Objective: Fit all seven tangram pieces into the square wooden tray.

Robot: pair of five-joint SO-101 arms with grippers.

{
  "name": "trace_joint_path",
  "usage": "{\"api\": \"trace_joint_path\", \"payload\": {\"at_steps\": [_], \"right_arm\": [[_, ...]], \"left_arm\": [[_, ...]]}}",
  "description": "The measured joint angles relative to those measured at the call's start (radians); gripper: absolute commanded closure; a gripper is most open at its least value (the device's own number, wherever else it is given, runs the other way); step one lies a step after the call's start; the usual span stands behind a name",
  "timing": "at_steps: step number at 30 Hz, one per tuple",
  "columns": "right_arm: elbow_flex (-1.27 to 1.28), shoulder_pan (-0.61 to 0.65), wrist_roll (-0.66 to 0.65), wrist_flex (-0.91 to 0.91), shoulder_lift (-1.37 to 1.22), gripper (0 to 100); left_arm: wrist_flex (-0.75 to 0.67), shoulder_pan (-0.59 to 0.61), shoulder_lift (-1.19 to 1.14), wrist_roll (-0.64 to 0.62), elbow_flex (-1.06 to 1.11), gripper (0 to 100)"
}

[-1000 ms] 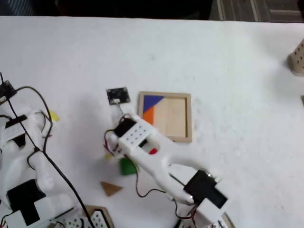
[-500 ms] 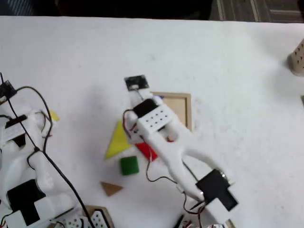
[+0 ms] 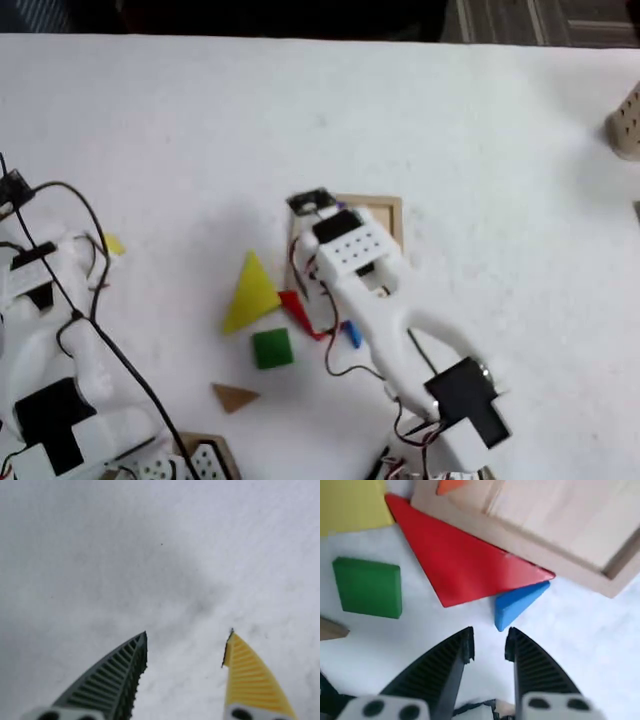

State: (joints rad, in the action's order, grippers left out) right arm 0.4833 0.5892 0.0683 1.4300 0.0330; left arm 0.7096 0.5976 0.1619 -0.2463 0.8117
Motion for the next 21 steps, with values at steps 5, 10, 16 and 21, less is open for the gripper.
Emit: {"api": "trace_joint_path", "payload": {"at_steps": [5,10,16,21], "right_arm": [[0.068,0.006,-0.029,-0.046,0.072,89.3],[0.163,0.064,-0.031,-0.144,0.201,89.1],[0.265,0.170,-0.031,-0.371,0.242,89.0],[0.319,0.235,-0.031,-0.473,0.242,89.2]], "left_arm": [[0.000,0.000,0.000,0.000,0.000,73],[0.000,0.000,0.000,0.000,0.000,73],[0.000,0.000,0.000,0.000,0.000,73],[0.000,0.000,0.000,0.000,0.000,73]]}}
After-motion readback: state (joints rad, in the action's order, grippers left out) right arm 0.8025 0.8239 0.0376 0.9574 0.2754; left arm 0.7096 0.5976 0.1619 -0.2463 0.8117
